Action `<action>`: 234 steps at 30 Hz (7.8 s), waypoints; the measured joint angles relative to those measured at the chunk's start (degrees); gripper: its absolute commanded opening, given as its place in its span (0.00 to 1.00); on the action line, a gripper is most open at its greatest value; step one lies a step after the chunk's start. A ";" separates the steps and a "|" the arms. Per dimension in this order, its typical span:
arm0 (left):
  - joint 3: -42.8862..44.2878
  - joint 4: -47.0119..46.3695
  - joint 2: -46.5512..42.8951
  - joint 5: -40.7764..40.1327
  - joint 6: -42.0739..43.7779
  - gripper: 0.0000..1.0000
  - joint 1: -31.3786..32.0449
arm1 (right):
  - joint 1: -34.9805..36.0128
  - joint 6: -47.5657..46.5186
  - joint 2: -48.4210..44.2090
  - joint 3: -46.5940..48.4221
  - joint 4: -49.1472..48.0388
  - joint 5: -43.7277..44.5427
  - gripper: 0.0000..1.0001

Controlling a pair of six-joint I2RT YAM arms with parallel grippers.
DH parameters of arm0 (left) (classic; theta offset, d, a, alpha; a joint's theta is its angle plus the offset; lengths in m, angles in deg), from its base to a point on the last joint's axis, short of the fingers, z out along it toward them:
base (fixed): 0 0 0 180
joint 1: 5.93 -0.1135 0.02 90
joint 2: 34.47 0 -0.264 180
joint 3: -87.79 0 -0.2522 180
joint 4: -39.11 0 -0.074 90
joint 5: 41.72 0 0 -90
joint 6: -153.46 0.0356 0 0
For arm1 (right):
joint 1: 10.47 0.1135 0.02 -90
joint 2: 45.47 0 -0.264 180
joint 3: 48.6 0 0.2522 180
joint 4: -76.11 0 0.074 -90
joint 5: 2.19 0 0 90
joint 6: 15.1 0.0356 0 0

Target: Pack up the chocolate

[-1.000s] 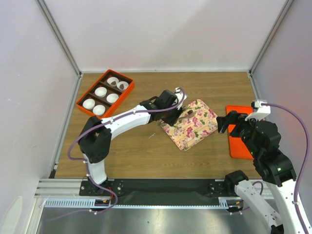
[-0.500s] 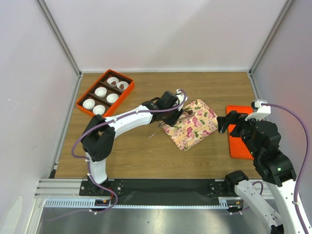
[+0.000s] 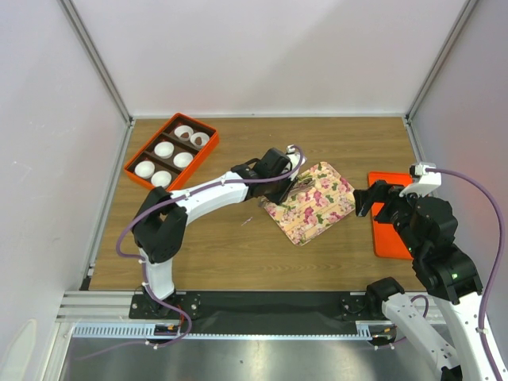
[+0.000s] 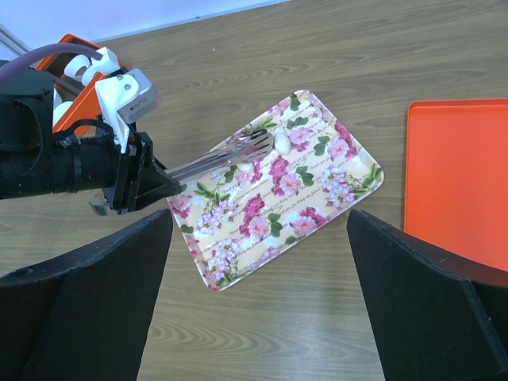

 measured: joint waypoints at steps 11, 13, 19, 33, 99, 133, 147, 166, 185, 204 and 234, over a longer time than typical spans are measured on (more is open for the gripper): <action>-0.39 0.28 -5.55 0.28 -1.09 0.33 0.02 | 0.00 0.02 0.00 0.00 0.00 -0.02 1.00; -0.39 0.55 -7.69 0.28 -1.60 0.33 0.02 | 0.00 0.02 -0.02 0.00 0.00 -0.04 1.00; -0.31 2.97 -14.64 -0.07 -3.50 0.32 -0.04 | 0.00 0.04 -0.48 0.00 0.00 -0.04 1.00; -2.08 11.85 -21.05 -4.22 -8.68 0.32 -19.28 | 0.00 0.46 -0.96 -0.31 0.00 -0.94 1.00; 5.46 14.71 -5.88 -13.33 -7.41 0.42 -49.44 | 0.00 -0.02 -1.49 -0.28 0.11 -0.87 1.00; -8.57 10.49 -28.52 -6.10 -12.76 0.45 0.66 | 0.00 -0.04 -1.66 -0.24 1.99 0.17 1.00; -10.34 9.70 -18.78 -10.64 -18.29 0.47 4.44 | 0.00 -0.04 -1.66 -0.24 1.97 0.22 1.00; -10.40 7.30 -11.74 -10.82 -19.58 0.47 4.44 | 0.00 -0.20 -1.97 -0.24 2.01 0.39 1.00; -10.40 6.82 -10.62 -10.78 -19.54 0.39 4.44 | 0.00 -0.24 -2.32 -0.26 1.99 0.61 1.00; -10.36 9.79 -14.82 -9.86 -19.54 0.36 4.44 | 0.00 -0.22 -2.45 -0.26 2.03 0.59 1.00; -8.90 16.76 -30.23 -8.39 -12.83 0.38 -32.02 | 0.00 -0.22 -2.47 -0.22 2.16 0.52 1.00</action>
